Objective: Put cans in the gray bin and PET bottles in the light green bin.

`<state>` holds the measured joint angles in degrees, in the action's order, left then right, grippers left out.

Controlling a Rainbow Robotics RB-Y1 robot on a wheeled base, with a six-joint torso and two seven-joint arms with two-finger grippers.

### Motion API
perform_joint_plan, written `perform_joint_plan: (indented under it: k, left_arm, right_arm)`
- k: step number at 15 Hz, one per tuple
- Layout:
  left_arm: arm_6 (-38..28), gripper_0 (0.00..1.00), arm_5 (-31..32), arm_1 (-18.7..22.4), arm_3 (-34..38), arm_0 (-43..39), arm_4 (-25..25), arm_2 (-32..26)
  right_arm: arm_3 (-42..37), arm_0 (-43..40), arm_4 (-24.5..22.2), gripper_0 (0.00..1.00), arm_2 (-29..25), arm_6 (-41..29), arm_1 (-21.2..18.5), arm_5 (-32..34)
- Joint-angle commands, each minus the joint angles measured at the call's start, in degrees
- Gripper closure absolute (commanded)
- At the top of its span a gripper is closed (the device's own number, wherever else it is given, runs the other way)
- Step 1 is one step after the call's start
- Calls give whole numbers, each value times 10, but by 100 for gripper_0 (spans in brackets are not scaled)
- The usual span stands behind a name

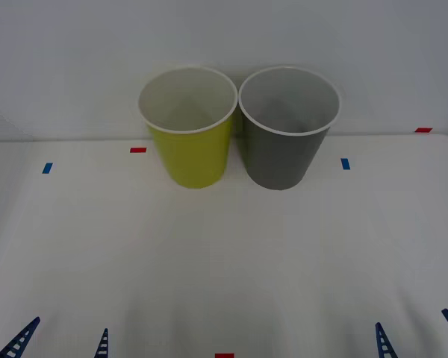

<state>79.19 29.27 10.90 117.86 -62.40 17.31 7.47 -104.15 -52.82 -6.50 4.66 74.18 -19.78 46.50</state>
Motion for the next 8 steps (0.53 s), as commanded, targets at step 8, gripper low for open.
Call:
perform_joint_plan:
  k: [8]
  left_arm:
    - [0, 0, 0, 0, 0, 0, 0, 0]
  right_arm:
    - [0, 0, 0, 0, 0, 0, 0, 0]
